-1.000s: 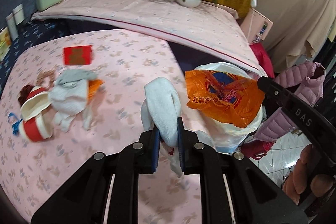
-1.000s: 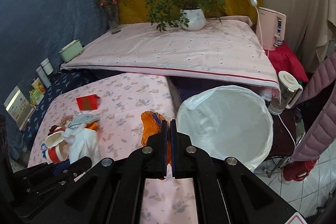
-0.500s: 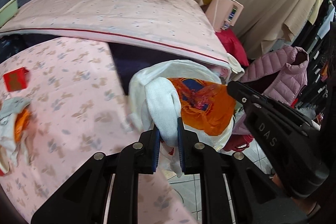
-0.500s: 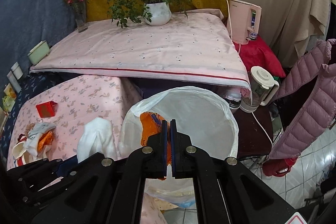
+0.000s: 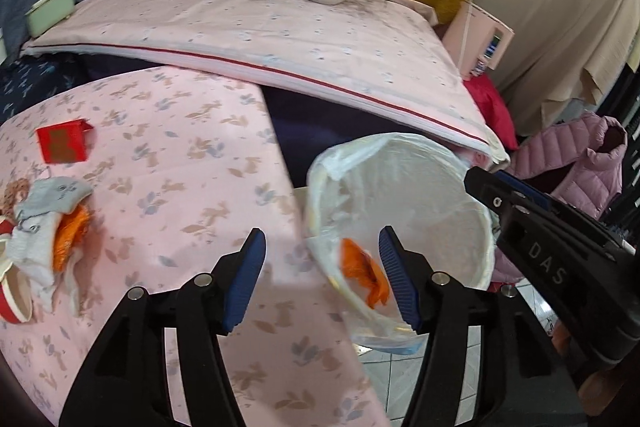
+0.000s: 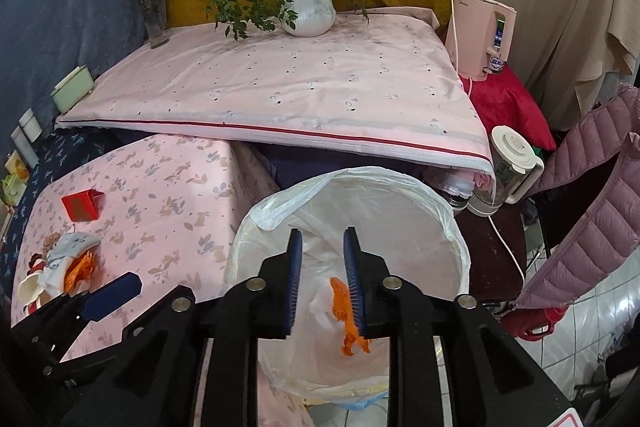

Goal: Collect trash
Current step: 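Return the right tool to the pile above the white tissue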

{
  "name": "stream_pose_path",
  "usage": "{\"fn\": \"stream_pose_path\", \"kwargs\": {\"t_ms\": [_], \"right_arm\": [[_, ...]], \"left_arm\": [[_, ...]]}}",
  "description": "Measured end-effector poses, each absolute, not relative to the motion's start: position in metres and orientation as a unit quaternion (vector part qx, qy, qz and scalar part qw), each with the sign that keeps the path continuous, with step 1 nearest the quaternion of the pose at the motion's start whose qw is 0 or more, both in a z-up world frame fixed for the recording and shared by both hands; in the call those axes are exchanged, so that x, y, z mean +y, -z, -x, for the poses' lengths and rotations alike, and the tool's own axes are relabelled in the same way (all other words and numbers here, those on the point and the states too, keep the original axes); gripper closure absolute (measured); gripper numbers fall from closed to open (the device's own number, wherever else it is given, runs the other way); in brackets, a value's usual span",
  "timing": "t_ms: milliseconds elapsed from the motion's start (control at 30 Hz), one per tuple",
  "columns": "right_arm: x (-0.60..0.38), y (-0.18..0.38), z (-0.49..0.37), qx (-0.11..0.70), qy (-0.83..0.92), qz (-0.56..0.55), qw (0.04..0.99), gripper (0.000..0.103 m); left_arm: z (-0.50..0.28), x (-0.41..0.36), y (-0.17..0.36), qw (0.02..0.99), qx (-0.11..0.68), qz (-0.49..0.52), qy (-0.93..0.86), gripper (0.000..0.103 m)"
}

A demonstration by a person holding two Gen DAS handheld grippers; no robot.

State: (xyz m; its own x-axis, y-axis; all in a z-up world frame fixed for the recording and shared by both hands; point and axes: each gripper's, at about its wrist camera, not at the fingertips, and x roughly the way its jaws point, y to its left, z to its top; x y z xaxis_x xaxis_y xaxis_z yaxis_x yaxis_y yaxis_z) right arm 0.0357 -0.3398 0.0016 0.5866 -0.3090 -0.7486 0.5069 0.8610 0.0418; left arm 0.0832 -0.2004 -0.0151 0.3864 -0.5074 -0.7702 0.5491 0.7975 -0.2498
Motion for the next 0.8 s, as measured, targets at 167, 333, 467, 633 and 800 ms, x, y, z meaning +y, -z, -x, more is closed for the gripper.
{"fn": "stream_pose_path", "kwargs": {"t_ms": [167, 333, 467, 633, 800], "right_arm": [[-0.319, -0.003, -0.043, 0.394, 0.219, -0.118, 0.885, 0.069], [-0.301, -0.005, -0.047, 0.395, 0.208, -0.112, 0.888, 0.062], [-0.286, -0.008, -0.05, 0.395, 0.199, -0.11, 0.89, 0.056], [-0.261, -0.01, -0.053, 0.397, 0.181, -0.104, 0.894, 0.052], [-0.233, -0.009, -0.058, 0.402, 0.157, -0.099, 0.897, 0.048]], "left_arm": [[-0.09, -0.175, 0.016, 0.841, 0.456, -0.015, 0.289, 0.047], [-0.093, -0.154, 0.014, 0.851, 0.451, -0.015, 0.268, 0.047], [-0.096, -0.131, 0.014, 0.857, 0.452, -0.008, 0.247, 0.047], [-0.098, -0.1, 0.013, 0.869, 0.447, -0.001, 0.213, 0.039], [-0.1, -0.064, 0.012, 0.88, 0.442, 0.002, 0.173, 0.034]]}}
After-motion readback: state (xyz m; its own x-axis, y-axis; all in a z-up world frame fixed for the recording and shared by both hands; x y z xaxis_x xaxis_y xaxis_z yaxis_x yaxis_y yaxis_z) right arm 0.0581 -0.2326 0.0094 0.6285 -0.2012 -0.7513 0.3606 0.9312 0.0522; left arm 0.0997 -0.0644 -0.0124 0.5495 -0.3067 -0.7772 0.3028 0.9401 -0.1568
